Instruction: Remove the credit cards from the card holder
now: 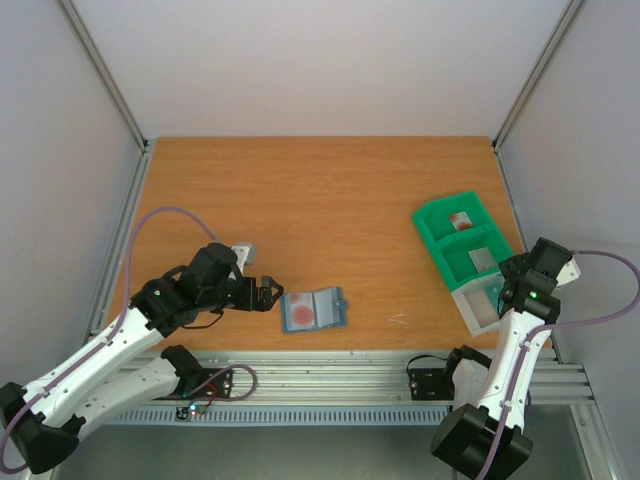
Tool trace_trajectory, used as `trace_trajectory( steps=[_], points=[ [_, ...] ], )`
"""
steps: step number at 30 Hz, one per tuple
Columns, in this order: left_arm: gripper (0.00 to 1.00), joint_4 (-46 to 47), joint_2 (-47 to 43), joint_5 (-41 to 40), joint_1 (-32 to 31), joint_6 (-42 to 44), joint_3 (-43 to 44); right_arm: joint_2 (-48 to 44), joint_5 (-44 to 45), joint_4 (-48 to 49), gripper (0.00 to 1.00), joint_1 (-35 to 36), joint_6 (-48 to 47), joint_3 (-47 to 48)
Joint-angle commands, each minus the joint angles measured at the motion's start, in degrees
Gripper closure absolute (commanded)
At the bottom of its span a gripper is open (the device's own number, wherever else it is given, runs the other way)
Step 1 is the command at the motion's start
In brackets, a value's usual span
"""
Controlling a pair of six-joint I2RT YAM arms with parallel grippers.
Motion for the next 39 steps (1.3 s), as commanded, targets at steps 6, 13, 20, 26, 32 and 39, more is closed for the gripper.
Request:
trace_trajectory(
  steps=[6,13,20,26,32,39],
  points=[
    [0.01,1.9,-1.4,1.2,0.1,-1.0,-1.5,-0.3,4.6,-3.0,0.99,-0.3,-0.7,0.3],
    [0.01,1.7,-2.0,1.3,0.0,-0.8,-1.4,0.7,3.7,-1.2,0.99,-0.3,-0.5,-1.7],
    [0.01,0.9,-2.6,0.7,0.1,-0.7,-1.4,3.7,0.0,4.1,0.99,-0.3,0.2,-5.4],
    [0.01,1.1,-2.9,0.9,0.1,-1.0,-1.3,6.1,0.9,9.7,0.99,-0.3,0.1,-8.3],
    [0.01,1.7,-1.8,1.4,0.0,-0.9,-0.8,9.5,0.0,13.5,0.99,-0.3,0.7,-10.0],
    [0.01,1.6,-1.5,1.6,0.1,-1.0,-0.4,11.7,0.5,15.4,0.99,-0.3,0.2,-10.5]
  ],
)
